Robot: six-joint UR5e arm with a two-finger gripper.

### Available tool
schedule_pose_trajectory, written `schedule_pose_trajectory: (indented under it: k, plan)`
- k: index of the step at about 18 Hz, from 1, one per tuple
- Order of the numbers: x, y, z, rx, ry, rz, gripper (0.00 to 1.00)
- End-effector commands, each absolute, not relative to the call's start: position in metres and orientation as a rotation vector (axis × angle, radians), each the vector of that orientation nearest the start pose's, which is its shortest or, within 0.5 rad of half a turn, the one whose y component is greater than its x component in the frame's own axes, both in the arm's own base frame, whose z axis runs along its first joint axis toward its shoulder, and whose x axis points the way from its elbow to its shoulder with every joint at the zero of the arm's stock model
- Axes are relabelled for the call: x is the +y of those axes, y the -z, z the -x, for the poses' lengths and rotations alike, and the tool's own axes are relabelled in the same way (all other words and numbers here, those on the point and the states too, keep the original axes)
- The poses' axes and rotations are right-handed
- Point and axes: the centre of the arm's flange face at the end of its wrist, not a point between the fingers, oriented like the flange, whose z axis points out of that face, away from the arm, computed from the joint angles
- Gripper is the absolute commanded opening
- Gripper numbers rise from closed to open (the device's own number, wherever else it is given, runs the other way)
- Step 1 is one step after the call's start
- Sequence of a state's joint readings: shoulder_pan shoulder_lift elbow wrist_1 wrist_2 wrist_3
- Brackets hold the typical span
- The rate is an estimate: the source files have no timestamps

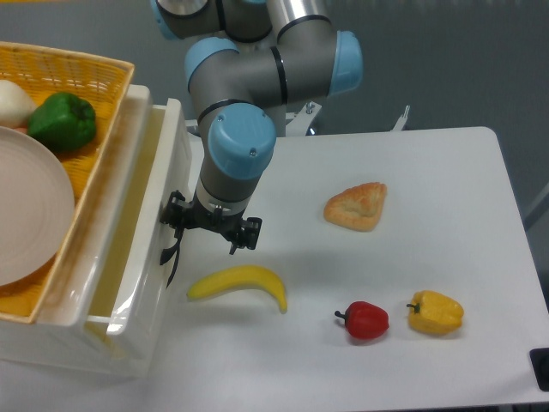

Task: Slide open the top white drawer
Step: 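Pull the handle outward, sliding the upper white drawer open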

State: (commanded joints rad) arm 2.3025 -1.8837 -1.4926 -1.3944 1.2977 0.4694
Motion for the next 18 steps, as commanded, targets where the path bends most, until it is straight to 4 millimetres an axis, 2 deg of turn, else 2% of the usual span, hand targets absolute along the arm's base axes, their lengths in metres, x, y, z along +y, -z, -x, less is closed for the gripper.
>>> schedule_pose_trajectory:
  k: [6,18]
  plan:
    - [0.553,-0.377,0.294,-0.402,0.385,2.977,1.00]
    - [0.529,-0.374,0.335,-0.410,0.369,2.975,1.00]
